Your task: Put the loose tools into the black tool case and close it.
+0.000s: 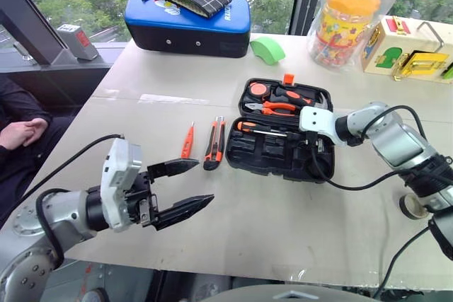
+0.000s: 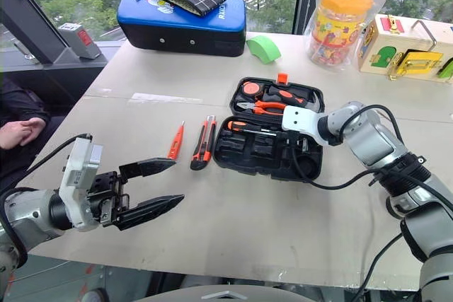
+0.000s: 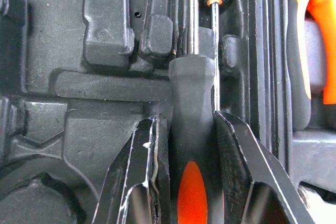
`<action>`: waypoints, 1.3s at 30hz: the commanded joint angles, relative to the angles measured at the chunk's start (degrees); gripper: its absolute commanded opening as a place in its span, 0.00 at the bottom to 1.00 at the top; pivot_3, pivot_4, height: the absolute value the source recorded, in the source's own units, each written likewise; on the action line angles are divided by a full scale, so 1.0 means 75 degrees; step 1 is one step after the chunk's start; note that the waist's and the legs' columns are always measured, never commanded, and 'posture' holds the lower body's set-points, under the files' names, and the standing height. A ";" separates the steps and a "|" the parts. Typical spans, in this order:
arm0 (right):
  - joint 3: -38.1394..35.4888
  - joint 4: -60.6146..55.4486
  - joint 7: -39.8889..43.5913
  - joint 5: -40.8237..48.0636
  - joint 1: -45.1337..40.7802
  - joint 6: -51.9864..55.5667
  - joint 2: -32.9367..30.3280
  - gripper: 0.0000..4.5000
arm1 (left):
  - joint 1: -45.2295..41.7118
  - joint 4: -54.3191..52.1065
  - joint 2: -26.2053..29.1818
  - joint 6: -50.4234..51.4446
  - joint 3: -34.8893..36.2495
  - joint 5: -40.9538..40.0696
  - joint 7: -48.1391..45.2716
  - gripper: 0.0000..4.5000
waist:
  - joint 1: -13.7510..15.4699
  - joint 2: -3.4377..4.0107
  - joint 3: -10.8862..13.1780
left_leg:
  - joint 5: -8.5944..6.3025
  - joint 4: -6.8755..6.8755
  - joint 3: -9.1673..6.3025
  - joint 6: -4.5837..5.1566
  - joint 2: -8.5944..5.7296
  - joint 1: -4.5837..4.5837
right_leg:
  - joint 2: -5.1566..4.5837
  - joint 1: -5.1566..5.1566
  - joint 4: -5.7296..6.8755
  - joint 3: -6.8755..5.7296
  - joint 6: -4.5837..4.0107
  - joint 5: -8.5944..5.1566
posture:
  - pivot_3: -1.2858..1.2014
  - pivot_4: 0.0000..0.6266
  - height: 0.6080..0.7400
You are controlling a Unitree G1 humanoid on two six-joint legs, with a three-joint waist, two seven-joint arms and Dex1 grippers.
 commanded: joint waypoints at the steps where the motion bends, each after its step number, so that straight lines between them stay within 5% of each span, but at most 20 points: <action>1: -0.0130 -0.0181 0.0579 0.0072 0.0047 0.0206 -0.0014 0.15 | 0.0061 -0.0202 0.0053 -0.0236 0.0114 -0.0109 0.0028 1.00 | 0.0002 0.0000 0.0000 | 0.0000 -0.0003 0.0000 0.0000 -0.0001 0.0000 | -0.0002 0.0000 -0.0002 -0.0001 0.0000 0.0000 | 0.52 0.24 1.00; 18: -0.0587 -0.0224 0.1785 0.0324 0.0023 0.0882 -0.0014 0.15 | -0.0146 0.0082 0.0282 -0.0417 -0.0144 -0.0062 -0.0086 1.00 | -0.0034 0.0003 0.0001 | 0.0000 -0.0037 0.0002 0.0000 -0.0003 0.0002 | -0.0022 -0.0002 -0.0024 -0.0036 -0.0010 -0.0005 | 0.52 0.24 1.00; 39: -0.0806 0.1087 0.1676 0.0145 -0.0523 0.1032 0.0426 0.15 | 0.0106 -0.0035 0.0214 -0.0519 -0.0096 -0.0162 0.0050 1.00 | -0.0171 0.0004 0.0001 | 0.0001 -0.0036 0.0001 -0.0002 -0.0005 0.0004 | -0.0037 -0.0001 -0.0016 -0.0052 -0.0016 -0.0003 | 0.52 0.24 1.00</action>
